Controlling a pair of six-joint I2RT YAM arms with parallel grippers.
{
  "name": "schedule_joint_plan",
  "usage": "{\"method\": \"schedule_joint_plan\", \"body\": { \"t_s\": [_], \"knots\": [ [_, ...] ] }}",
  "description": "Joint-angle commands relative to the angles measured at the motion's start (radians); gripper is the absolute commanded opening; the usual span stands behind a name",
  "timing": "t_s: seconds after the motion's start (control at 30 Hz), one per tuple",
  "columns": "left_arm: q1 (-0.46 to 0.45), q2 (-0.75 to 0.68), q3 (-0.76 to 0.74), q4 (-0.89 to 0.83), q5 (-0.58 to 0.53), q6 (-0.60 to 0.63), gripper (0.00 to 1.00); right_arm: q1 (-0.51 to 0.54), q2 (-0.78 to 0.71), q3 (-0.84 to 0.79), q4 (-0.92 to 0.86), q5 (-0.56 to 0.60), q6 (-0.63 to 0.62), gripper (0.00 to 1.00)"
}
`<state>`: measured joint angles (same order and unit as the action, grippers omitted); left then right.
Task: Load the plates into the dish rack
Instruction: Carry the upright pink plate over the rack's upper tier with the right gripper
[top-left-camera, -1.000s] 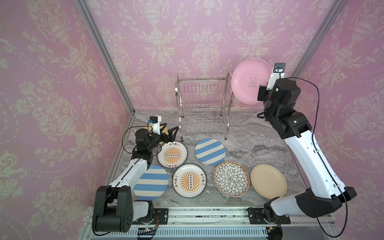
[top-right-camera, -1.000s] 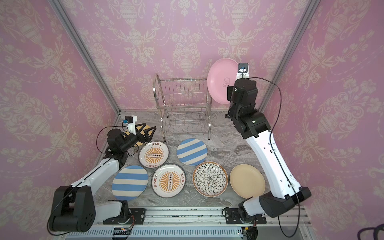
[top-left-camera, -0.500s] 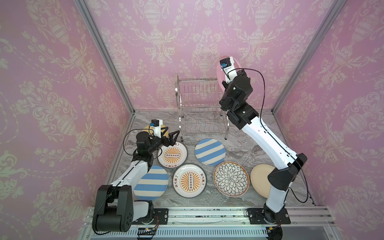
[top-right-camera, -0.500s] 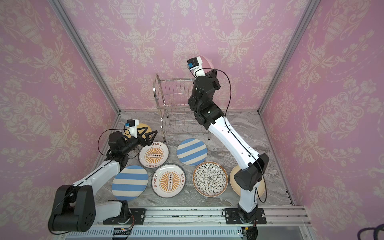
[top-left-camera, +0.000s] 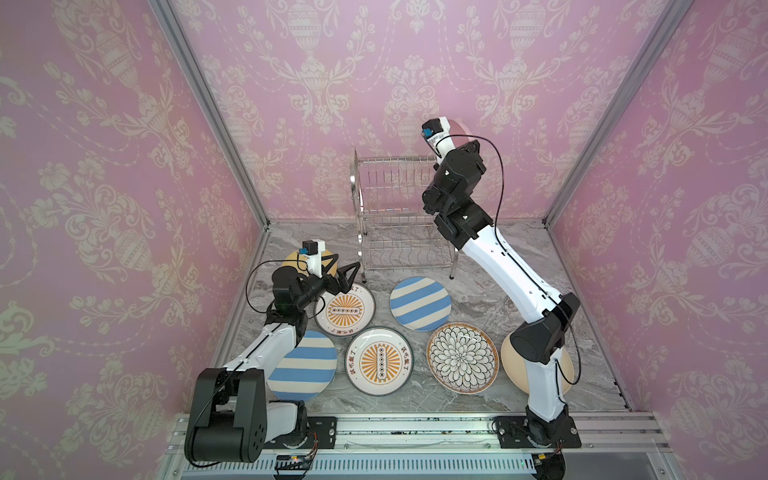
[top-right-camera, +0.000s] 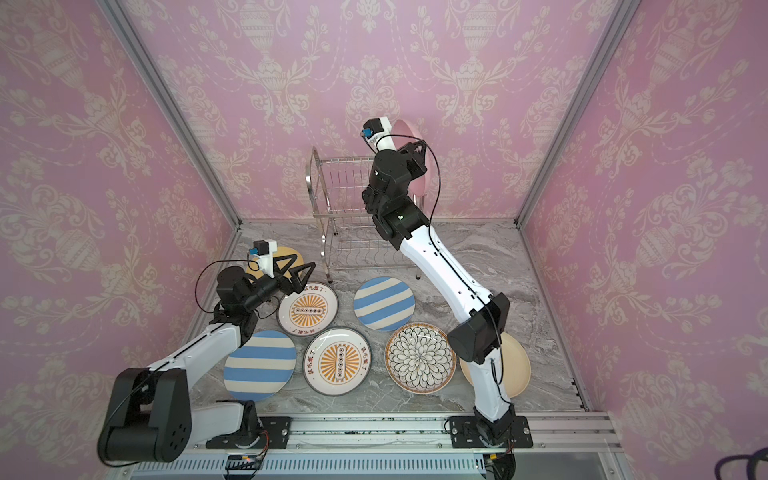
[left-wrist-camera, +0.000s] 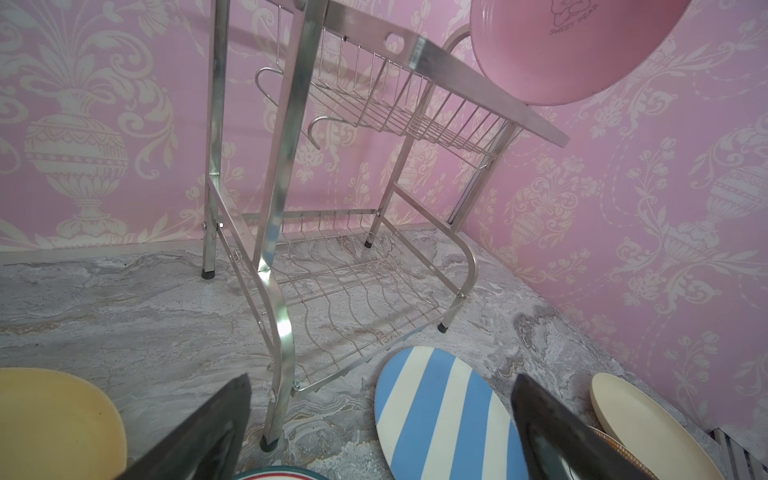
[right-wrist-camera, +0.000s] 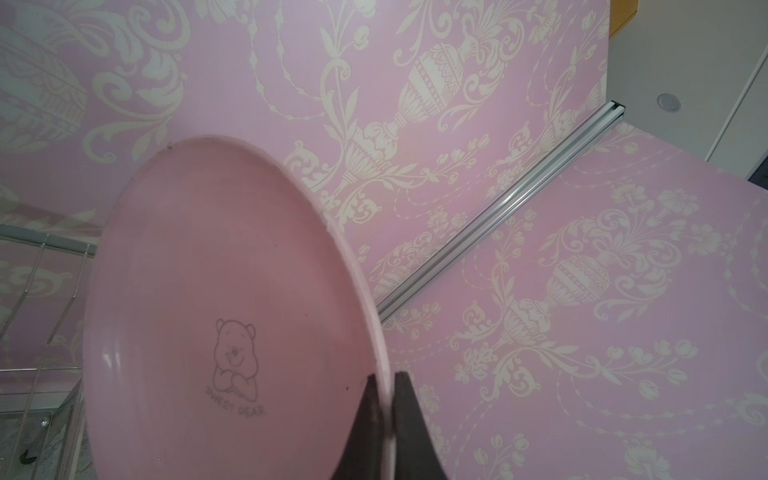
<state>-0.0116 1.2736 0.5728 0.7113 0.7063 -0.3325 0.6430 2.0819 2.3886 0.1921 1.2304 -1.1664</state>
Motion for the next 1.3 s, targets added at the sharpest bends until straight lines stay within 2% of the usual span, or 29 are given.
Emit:
{"method": "schedule_joint_plan", "body": {
  "t_s": [0.0,0.37,0.67,1.0,1.1,1.27],
  "knots": [
    [-0.005,0.010,-0.011,0.042,0.042,-0.021,0.99,-0.006,0.067,0.105,0.042,0.007,-0.103,0.00],
    [-0.005,0.009,-0.017,0.026,0.049,-0.007,0.99,-0.040,0.124,0.141,-0.079,0.004,0.024,0.00],
    [-0.005,0.025,-0.014,0.030,0.058,-0.007,0.99,-0.045,0.189,0.217,-0.085,0.018,0.012,0.00],
    [-0.005,0.030,-0.013,0.031,0.070,-0.011,0.99,-0.035,0.211,0.215,-0.106,0.055,0.005,0.00],
    [-0.005,0.029,-0.013,0.026,0.070,-0.011,0.99,-0.029,0.202,0.215,-0.180,0.052,0.074,0.00],
    [-0.005,0.025,-0.018,0.023,0.071,-0.011,0.99,-0.020,0.165,0.245,-0.412,0.036,0.263,0.02]
  ]
}}
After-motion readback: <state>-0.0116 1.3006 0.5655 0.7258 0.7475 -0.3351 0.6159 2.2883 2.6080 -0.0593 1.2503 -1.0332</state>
